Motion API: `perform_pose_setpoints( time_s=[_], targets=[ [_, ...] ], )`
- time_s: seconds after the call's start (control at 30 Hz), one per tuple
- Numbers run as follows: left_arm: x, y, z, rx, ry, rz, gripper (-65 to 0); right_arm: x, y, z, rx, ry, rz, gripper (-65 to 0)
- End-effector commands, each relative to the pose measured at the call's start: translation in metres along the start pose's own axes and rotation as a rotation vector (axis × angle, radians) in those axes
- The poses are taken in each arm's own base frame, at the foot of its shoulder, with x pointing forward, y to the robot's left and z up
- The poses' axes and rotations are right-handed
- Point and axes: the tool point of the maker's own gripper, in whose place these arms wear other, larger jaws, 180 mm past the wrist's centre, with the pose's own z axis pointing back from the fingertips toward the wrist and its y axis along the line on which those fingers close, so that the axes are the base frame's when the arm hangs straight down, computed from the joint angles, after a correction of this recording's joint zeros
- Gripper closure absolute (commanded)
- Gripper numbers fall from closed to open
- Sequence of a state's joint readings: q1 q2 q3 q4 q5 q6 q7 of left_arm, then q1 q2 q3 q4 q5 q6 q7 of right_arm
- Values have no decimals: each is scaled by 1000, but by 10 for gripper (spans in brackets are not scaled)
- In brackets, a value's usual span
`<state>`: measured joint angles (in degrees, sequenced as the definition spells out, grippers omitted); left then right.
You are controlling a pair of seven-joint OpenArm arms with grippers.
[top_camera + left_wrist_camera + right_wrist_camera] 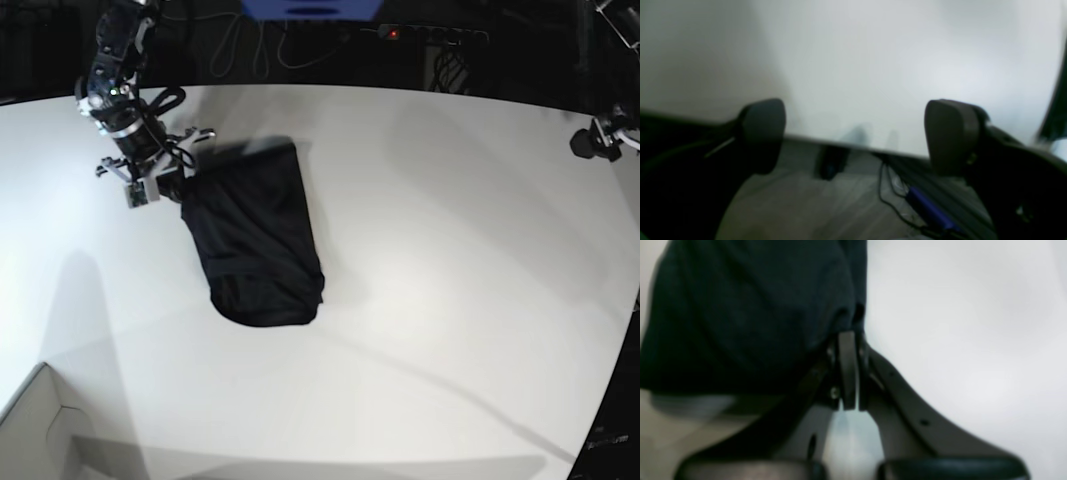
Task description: Layout the t-shirt on the table in an organized manner, then fold the t-shirt properly
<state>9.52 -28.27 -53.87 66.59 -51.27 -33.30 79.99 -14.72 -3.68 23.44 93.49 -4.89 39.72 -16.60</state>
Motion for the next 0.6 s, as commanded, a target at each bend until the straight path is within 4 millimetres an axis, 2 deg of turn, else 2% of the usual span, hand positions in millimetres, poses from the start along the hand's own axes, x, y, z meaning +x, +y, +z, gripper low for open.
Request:
perform_pose_setpoints(
  time_s=[0.0, 0.13, 0.27, 0.47, 0.57],
  targets=[
    [17, 1, 16, 18, -44, -43, -650, 8, 3, 4, 9, -36, 5, 0],
    [6, 6, 30, 56, -56, -58, -650, -1, 21, 11, 50, -13, 22, 0],
    [-9, 21, 44, 92, -63, -24, -650, -14, 37, 15, 90, 18, 23, 0],
    [-46, 36, 49, 127, -5, 25, -650, -17, 37, 24, 83, 27, 31, 0],
    [-63, 40, 50, 137, 33, 39, -650, -13, 23, 30, 41, 17, 40, 0]
  ],
)
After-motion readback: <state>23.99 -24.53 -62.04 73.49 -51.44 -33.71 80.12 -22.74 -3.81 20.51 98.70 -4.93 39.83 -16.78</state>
